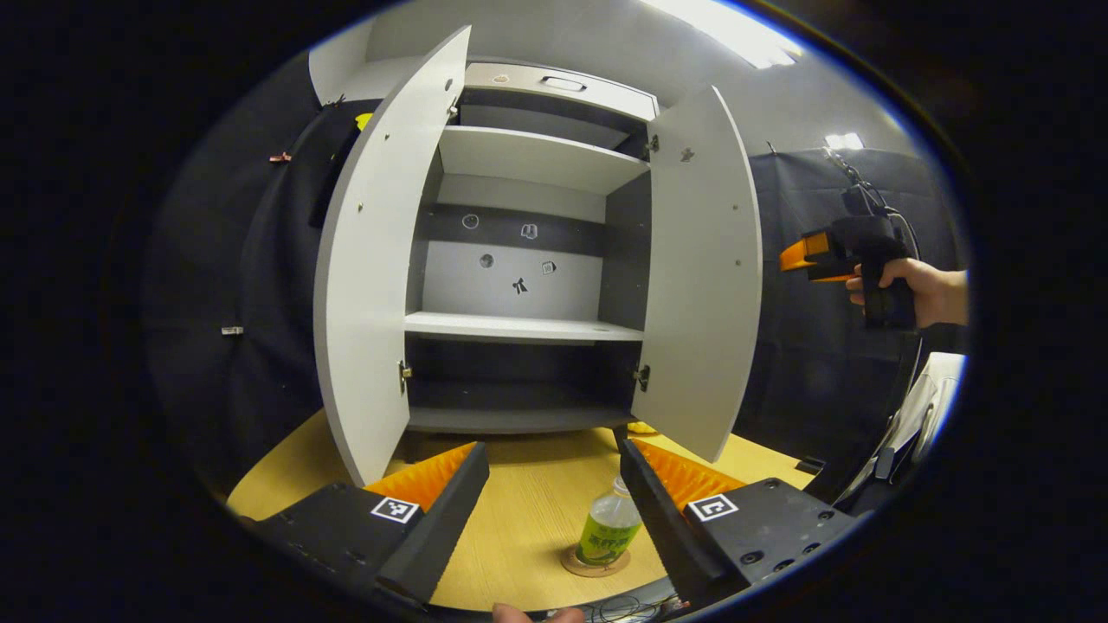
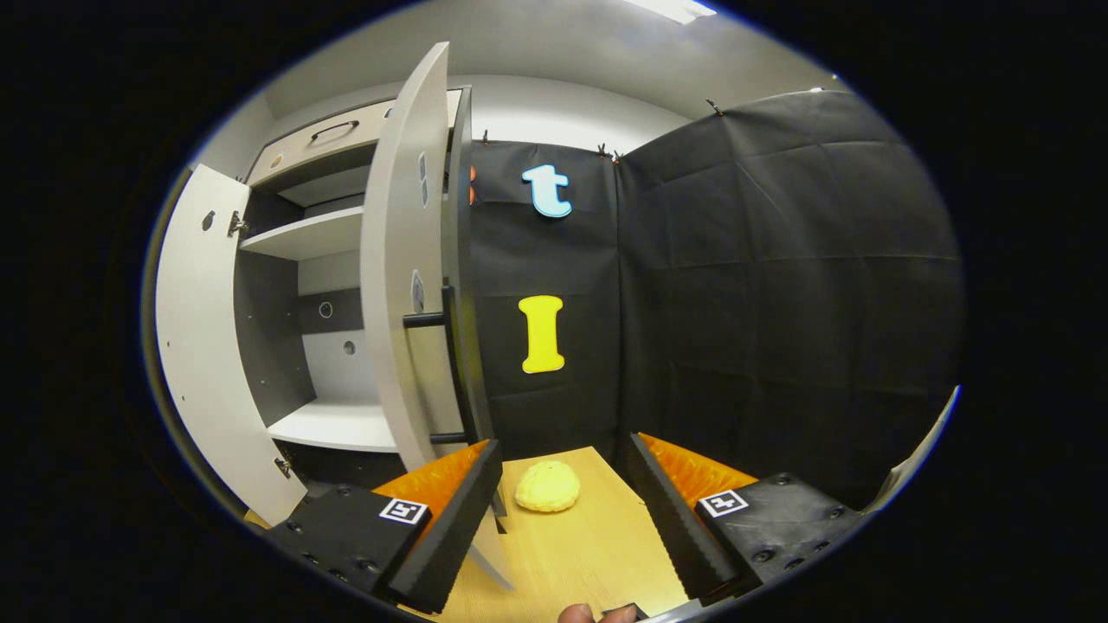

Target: Grasp the bottle in the cabinet with the left hand and place it on the coaster, then close the right door with the right hand and the left door with the left hand.

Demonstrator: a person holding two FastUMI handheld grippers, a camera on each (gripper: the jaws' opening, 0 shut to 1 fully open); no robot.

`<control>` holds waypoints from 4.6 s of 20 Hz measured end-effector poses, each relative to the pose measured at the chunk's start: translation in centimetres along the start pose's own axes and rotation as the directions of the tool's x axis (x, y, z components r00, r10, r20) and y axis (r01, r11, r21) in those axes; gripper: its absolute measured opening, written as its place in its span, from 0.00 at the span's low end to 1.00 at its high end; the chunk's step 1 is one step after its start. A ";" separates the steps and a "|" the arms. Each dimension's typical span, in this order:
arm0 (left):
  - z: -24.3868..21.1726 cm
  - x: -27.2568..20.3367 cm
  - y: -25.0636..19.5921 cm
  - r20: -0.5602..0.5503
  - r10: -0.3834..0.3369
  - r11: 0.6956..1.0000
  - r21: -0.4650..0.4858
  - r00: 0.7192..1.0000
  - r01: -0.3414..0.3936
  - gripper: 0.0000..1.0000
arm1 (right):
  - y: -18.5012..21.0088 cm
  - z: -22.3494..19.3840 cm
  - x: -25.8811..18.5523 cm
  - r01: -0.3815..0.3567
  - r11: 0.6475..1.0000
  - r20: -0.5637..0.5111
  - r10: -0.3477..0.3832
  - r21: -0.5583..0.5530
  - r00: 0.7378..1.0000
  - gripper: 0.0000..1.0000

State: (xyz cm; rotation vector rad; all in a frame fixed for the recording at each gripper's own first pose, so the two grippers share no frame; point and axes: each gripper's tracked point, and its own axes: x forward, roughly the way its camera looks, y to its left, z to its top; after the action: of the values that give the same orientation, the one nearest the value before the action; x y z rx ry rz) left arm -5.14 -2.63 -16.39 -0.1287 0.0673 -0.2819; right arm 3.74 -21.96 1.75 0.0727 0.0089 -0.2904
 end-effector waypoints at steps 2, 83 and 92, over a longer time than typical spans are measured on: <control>1.4 0.7 0.7 0.006 0.015 1.000 0.005 1.000 -0.015 0.97 | 0.0 0.6 1.6 -0.002 1.000 0.009 0.002 0.003 1.000 0.98; 16.5 6.5 16.6 0.054 0.328 0.944 -0.045 0.943 -0.326 0.92 | 13.8 -5.9 -1.7 -0.276 0.960 -0.117 0.270 -0.040 0.956 0.98; 16.4 13.1 9.3 0.046 0.178 0.983 0.036 0.983 -0.180 0.92 | 10.6 -6.0 -2.3 -0.237 0.970 -0.121 0.229 -0.053 0.966 0.98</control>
State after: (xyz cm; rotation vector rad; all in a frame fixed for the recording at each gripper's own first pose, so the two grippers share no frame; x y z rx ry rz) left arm 11.29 4.48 -2.05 -0.0878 0.0305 -0.1009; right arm 4.58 -10.70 -3.47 0.0230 0.1225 -0.0499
